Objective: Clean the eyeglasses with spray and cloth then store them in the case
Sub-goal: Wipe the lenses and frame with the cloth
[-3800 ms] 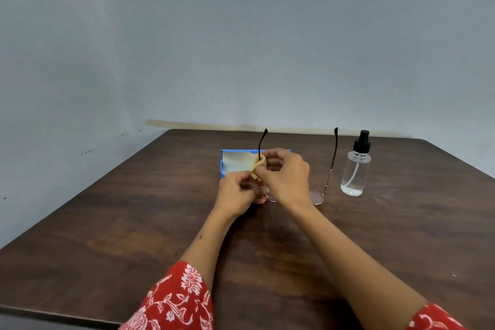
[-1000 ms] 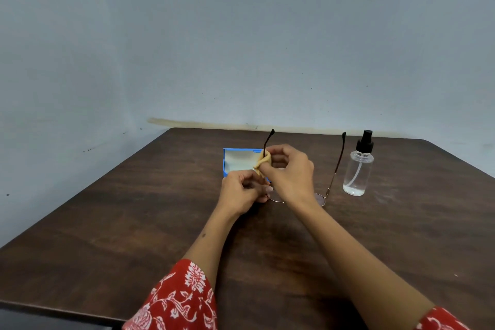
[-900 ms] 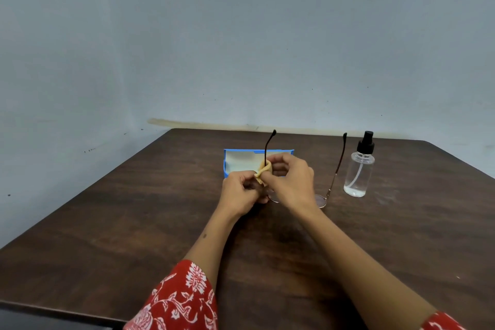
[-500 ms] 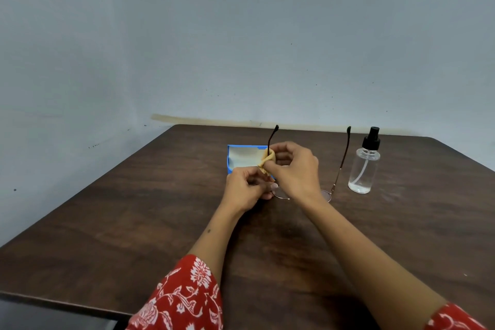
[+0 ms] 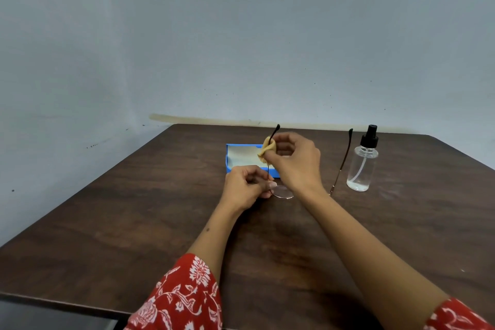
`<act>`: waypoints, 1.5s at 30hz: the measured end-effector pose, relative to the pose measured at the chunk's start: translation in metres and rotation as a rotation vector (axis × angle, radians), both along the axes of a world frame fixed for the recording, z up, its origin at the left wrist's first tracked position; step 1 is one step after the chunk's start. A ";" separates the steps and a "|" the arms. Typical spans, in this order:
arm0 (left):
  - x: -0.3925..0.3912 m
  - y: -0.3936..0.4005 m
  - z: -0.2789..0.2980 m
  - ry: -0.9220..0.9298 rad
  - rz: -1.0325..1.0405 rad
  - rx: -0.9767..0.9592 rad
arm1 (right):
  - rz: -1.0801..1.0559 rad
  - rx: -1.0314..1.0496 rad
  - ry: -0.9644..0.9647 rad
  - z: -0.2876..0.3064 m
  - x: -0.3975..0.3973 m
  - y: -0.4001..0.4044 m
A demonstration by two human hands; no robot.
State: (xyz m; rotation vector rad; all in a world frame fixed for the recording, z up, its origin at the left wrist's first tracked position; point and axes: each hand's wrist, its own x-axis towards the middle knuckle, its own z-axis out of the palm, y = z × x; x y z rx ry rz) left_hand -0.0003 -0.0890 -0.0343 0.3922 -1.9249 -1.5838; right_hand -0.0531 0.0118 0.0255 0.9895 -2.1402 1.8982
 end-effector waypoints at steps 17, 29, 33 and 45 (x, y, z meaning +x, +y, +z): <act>0.001 0.001 0.001 0.018 -0.011 -0.002 | -0.002 0.132 0.001 -0.013 0.001 0.000; 0.002 0.001 0.001 0.014 -0.011 -0.003 | 0.009 0.186 0.010 -0.012 -0.001 -0.001; -0.001 -0.001 -0.001 0.001 -0.006 0.006 | 0.025 0.120 -0.013 -0.005 -0.002 0.002; -0.001 -0.001 -0.001 -0.019 0.018 0.026 | 0.095 -0.136 -0.012 0.031 0.010 0.005</act>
